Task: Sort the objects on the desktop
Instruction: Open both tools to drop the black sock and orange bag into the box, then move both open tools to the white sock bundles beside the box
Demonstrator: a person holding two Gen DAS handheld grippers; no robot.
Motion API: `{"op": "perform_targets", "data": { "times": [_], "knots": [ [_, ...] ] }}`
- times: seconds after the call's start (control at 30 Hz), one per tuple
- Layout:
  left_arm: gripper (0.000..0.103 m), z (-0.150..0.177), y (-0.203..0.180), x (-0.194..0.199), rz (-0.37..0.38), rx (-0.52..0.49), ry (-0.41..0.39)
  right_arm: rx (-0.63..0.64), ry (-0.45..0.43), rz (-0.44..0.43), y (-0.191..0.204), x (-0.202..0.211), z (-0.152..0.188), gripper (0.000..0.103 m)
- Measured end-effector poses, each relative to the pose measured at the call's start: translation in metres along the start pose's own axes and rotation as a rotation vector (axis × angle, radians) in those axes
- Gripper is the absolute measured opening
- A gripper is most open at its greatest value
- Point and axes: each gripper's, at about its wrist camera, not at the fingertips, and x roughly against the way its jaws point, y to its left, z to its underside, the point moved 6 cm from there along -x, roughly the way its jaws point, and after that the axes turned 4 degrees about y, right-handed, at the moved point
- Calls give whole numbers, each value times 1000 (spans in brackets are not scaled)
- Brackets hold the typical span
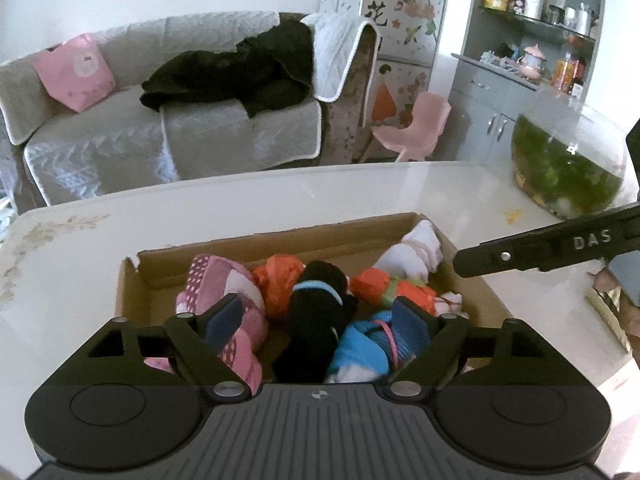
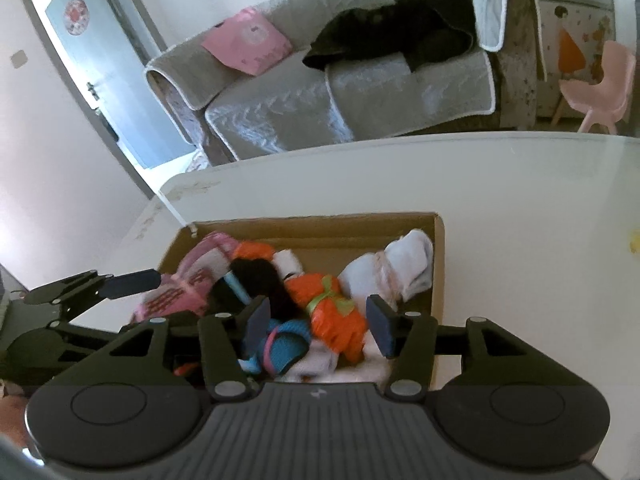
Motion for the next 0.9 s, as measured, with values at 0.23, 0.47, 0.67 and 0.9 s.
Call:
{"op": "perform_targets", "data": {
  "times": [0.23, 0.47, 0.67, 0.9],
  "knots": [
    [90, 29, -23, 41, 12, -53, -1, 2, -9, -28, 17, 27, 33, 51],
    [99, 74, -36, 69, -16, -80, 30, -11, 3, -43, 24, 42, 75, 53],
    [103, 108, -44, 83, -43, -79, 51, -18, 18, -42, 29, 46, 105, 57],
    [103, 135, -44, 89, -41, -61, 74, -22, 50, -28, 28, 37, 126, 57]
  ]
}}
